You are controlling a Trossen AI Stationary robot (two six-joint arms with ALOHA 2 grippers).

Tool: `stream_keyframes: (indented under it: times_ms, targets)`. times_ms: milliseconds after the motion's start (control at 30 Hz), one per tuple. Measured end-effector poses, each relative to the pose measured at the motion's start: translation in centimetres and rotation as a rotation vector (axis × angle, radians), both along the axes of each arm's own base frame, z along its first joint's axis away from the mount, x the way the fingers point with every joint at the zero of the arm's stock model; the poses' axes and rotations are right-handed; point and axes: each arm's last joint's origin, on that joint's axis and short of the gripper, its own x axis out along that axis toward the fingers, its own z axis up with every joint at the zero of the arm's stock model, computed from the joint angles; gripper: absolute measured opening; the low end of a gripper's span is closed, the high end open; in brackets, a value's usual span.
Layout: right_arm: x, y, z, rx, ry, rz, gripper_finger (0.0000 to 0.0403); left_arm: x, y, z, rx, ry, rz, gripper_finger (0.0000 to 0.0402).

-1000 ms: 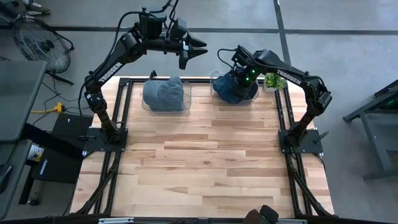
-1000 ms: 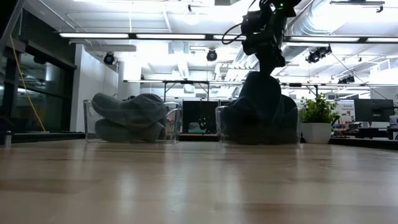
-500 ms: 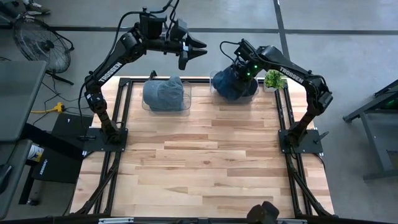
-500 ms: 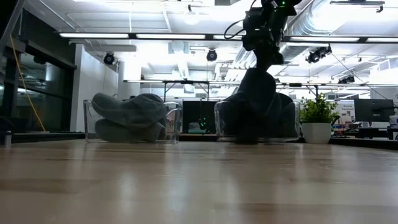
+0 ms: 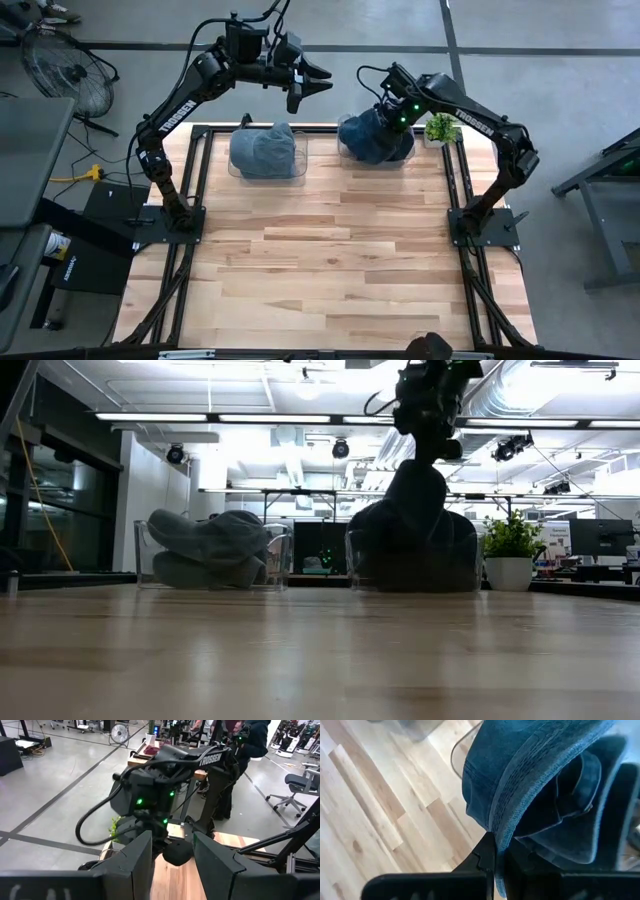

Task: Pick & Place hat
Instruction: Put the blue cap into the right transparent bin

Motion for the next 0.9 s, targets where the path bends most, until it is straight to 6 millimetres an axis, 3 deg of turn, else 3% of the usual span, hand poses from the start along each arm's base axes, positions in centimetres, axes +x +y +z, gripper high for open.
stream_keyframes:
  times_ms: [300, 667, 900]
  targets:
    - [-0.2, -0.8, 0.9, -0.118, -0.042, -0.022, 0.0005, 0.0, 0.0, 0.0, -0.004, -0.001, -0.004, 0.0142]
    - [1.8, -2.7, -2.9, -0.072, 0.063, 0.024, 0.0005, -0.1, 0.1, -0.3, 0.034, 0.036, 0.046, 0.0142]
    - [2.0, -3.0, -4.9, -0.012, 0.18, 0.047, 0.0005, -0.1, 0.1, -0.3, 0.056, 0.038, 0.043, 0.0142]
